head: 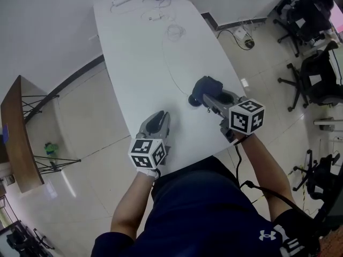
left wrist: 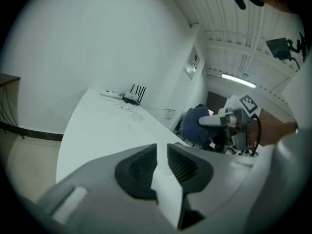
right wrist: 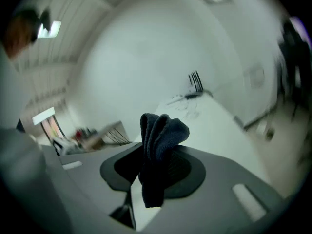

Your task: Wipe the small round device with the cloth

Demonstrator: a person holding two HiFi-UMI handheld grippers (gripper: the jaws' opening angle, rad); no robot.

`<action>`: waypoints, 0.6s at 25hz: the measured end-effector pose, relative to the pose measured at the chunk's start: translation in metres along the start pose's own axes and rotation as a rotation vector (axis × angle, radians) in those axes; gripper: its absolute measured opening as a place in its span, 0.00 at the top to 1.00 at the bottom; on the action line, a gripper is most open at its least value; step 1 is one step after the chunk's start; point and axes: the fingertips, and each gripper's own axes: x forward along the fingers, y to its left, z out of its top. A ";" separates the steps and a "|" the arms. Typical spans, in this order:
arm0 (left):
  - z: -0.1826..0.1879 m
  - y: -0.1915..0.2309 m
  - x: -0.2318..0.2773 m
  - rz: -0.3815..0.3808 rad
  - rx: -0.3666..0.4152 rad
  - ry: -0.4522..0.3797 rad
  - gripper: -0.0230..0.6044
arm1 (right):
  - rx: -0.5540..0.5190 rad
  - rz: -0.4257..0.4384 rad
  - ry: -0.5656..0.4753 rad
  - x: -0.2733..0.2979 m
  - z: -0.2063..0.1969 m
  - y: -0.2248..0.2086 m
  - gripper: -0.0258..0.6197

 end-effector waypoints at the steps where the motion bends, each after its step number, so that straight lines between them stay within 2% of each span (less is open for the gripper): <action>1: 0.000 -0.001 0.000 0.001 0.004 -0.001 0.86 | -0.225 -0.111 0.037 0.000 0.010 -0.011 0.78; 3: -0.001 -0.001 -0.002 0.008 0.008 0.002 0.86 | -0.625 -0.265 0.157 0.008 0.013 -0.020 0.78; 5: -0.003 0.001 -0.004 0.020 0.008 0.005 0.86 | -0.871 -0.290 0.292 0.023 -0.006 -0.015 0.78; 7: -0.003 0.002 -0.007 0.031 0.004 0.002 0.86 | -1.009 -0.262 0.345 0.034 -0.031 0.002 0.78; 12: -0.002 0.015 -0.015 0.064 -0.009 -0.010 0.86 | -1.383 -0.269 0.334 0.048 -0.079 0.045 0.78; 15: -0.003 0.020 -0.017 0.079 -0.019 -0.012 0.86 | -1.524 -0.260 0.360 0.057 -0.109 0.058 0.78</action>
